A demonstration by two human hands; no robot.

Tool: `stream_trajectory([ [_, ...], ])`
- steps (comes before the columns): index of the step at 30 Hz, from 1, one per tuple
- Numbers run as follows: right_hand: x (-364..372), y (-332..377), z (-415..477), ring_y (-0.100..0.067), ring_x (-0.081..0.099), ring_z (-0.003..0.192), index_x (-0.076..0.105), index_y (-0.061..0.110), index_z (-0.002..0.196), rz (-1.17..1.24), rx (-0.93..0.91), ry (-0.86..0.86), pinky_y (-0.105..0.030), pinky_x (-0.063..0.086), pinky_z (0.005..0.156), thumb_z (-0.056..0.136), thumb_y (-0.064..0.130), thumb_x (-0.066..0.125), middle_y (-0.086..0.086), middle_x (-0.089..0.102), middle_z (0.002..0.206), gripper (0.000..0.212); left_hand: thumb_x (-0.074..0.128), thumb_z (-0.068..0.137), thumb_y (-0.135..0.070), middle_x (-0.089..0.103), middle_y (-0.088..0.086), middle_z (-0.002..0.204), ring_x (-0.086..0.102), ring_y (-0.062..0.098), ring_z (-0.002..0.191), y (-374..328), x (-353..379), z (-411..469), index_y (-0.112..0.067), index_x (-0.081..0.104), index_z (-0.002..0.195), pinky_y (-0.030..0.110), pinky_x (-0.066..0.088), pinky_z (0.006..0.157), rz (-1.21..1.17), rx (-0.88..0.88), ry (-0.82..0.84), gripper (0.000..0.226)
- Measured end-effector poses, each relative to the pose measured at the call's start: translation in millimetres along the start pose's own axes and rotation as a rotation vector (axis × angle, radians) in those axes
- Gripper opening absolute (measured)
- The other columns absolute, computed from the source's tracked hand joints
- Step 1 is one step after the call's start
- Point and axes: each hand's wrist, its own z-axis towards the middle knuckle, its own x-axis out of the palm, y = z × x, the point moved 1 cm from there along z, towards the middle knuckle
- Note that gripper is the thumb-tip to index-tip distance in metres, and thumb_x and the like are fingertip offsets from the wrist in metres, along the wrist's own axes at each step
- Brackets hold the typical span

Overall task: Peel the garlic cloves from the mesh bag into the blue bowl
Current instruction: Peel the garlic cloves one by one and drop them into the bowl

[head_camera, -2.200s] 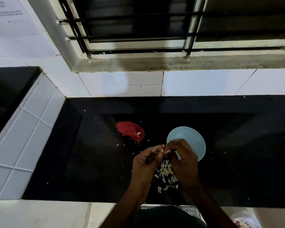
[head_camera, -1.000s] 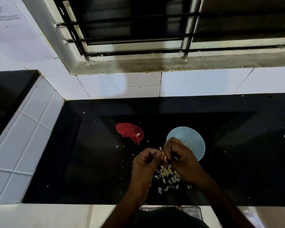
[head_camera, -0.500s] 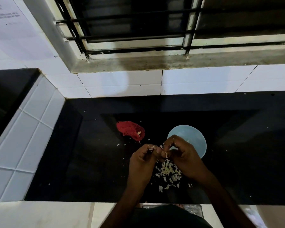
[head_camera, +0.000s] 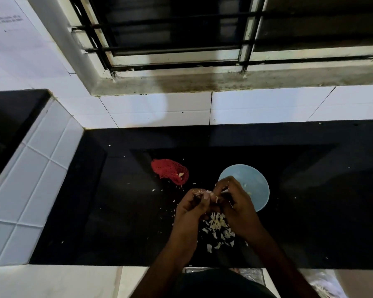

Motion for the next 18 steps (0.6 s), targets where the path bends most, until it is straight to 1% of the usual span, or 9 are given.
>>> stream_trajectory([
  [2,-2.8,0.4,-1.6,-0.020,0.065,0.089,0.060,0.016,0.094,0.019,0.039,-0.020,-0.039,0.056,0.074,0.089,-0.008,0.063,0.003,0.062,0.098,0.025,0.068,0.096,-0.033,0.072,0.017,0.110,0.066,0.031,0.101,1.2,-2.0,0.1,-0.012,0.069,0.104,0.054,0.045,0.094,-0.011,-0.012,0.009,0.023],
  [4,-6.7,2.3,-1.6,-0.019,0.066,0.092,0.064,0.016,0.095,-0.002,0.019,-0.025,-0.033,0.055,0.078,0.086,-0.014,0.063,0.004,0.065,0.098,0.031,0.071,0.093,-0.033,0.073,0.017,0.112,0.066,0.030,0.100,2.4,-3.1,-0.3,-0.010,0.069,0.105,0.051,0.043,0.092,-0.022,-0.039,0.016,0.026],
  [6,-10.6,5.0,0.4,-0.015,0.065,0.092,0.066,0.012,0.090,-0.038,-0.036,-0.020,-0.025,0.052,0.080,0.084,-0.012,0.064,0.004,0.065,0.095,0.025,0.074,0.088,-0.035,0.074,0.015,0.110,0.067,0.030,0.100,2.3,-3.8,-0.1,-0.005,0.070,0.106,0.053,0.043,0.095,-0.029,-0.060,0.022,0.036],
  [8,-14.0,7.0,2.1,-0.012,0.065,0.090,0.066,0.010,0.087,-0.059,-0.049,-0.015,-0.021,0.051,0.079,0.084,-0.010,0.065,0.004,0.065,0.092,0.021,0.076,0.084,-0.036,0.075,0.016,0.106,0.067,0.029,0.100,2.1,-4.5,0.6,0.000,0.070,0.106,0.055,0.043,0.097,-0.032,-0.076,0.013,0.043],
  [10,-16.1,7.4,3.5,-0.013,0.066,0.089,0.066,0.011,0.087,-0.065,-0.036,-0.015,-0.022,0.052,0.078,0.084,-0.011,0.065,0.005,0.065,0.091,0.022,0.077,0.086,-0.037,0.076,0.017,0.102,0.067,0.029,0.099,1.2,-4.8,1.2,-0.002,0.073,0.105,0.054,0.044,0.095,-0.023,-0.085,0.003,0.040],
  [13,-16.1,6.8,6.1,-0.014,0.065,0.089,0.065,0.010,0.086,-0.065,-0.035,-0.018,-0.021,0.051,0.079,0.085,-0.016,0.063,0.004,0.065,0.091,0.026,0.071,0.091,-0.032,0.076,0.015,0.097,0.068,0.024,0.094,-0.3,-2.6,0.8,-0.007,0.076,0.104,0.043,0.042,0.087,-0.006,-0.086,0.002,0.030],
  [15,-14.3,5.3,7.4,-0.013,0.063,0.090,0.062,0.008,0.086,-0.086,-0.062,0.016,-0.018,0.047,0.079,0.084,-0.019,0.061,0.003,0.063,0.091,0.028,0.066,0.091,-0.032,0.077,0.014,0.099,0.068,0.024,0.094,-1.2,1.2,-0.9,-0.011,0.077,0.105,0.040,0.043,0.085,-0.012,-0.090,0.006,0.027],
  [18,-6.5,2.0,5.5,-0.014,0.059,0.089,0.057,0.007,0.087,-0.107,-0.051,0.058,-0.018,0.045,0.075,0.081,-0.025,0.054,0.001,0.059,0.094,0.033,0.060,0.096,-0.032,0.076,0.011,0.103,0.068,0.023,0.097,-2.7,4.9,-3.1,-0.016,0.077,0.102,0.036,0.048,0.086,-0.004,-0.058,0.022,0.024],
])
